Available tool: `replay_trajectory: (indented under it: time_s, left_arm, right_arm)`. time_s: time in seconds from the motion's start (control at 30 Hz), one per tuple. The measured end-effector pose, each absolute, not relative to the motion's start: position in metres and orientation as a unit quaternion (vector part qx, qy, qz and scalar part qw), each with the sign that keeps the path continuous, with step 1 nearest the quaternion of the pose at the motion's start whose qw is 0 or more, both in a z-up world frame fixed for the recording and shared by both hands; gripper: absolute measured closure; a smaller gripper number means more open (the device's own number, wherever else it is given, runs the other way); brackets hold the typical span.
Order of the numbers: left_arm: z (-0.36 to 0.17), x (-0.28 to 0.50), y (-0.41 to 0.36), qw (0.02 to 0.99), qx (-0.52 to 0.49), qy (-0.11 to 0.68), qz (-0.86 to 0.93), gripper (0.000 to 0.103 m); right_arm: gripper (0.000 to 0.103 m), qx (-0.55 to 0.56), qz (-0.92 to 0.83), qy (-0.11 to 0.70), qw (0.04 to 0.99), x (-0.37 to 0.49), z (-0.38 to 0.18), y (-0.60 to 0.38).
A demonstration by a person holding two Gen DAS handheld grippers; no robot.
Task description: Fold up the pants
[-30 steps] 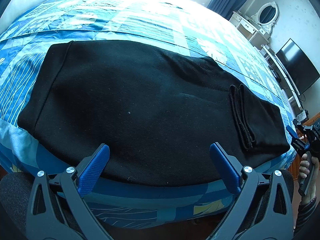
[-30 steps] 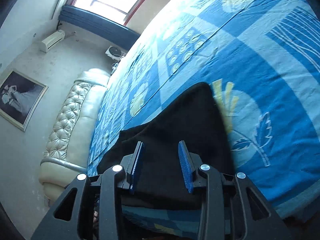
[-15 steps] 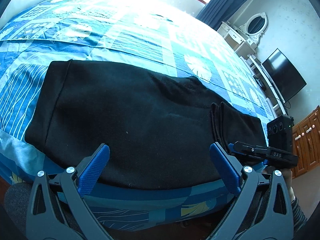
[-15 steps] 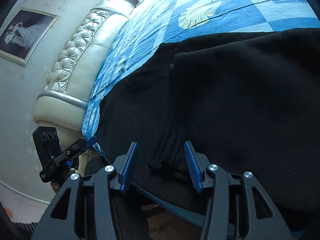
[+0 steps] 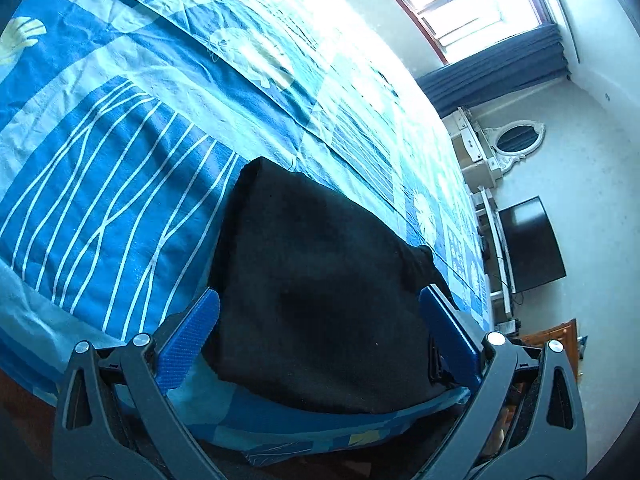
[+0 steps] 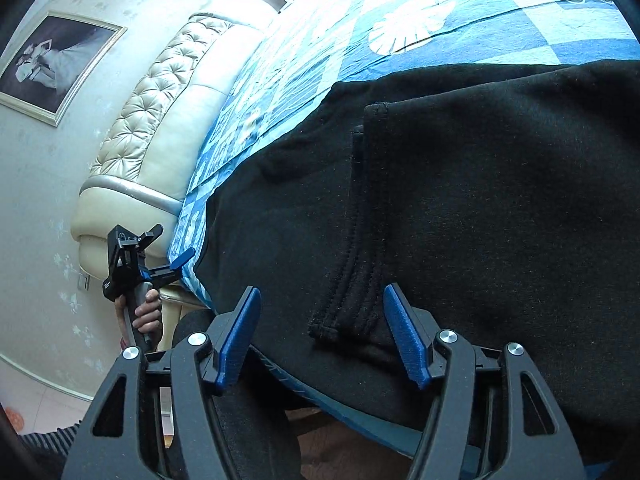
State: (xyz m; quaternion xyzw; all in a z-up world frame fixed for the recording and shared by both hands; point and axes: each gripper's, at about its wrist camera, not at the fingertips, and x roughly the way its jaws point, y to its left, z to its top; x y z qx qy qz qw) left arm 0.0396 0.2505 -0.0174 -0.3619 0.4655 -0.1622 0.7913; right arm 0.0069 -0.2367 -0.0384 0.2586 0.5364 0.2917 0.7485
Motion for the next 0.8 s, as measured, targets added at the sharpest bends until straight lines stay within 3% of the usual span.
replay_trajectory:
  time_s: [0.13,0.27,0.6,0.63,0.77,0.8]
  left_arm:
    - [-0.039,0.058,0.257,0.779,-0.351,0.486,-0.186,0.003]
    - [-0.06,0.074,0.259,0.759,-0.358,0.502,-0.209,0.019]
    - [-0.062,0.094,0.222,0.745,-0.318,0.519,-0.274,0.02]
    - [-0.063,0.094,0.222,0.743,-0.328,0.514,-0.275,0.023]
    - [-0.075,0.096,0.22,0.726,-0.348,0.532,-0.263,0.073]
    - [-0.076,0.097,0.22,0.726,-0.347,0.534,-0.26,0.076]
  right_arm:
    - [0.037,0.26,0.289,0.537,0.749,0.008,-0.037,-0.235]
    - [0.037,0.264,0.286,0.536,0.749,0.009,-0.035,-0.233]
    - [0.034,0.274,0.274,0.525,0.758,0.005,-0.035,-0.235]
    - [0.034,0.272,0.272,0.523,0.76,0.004,-0.034,-0.235]
    - [0.034,0.267,0.266,0.517,0.769,-0.001,-0.031,-0.235]
    - [0.034,0.267,0.264,0.515,0.771,-0.002,-0.031,-0.235]
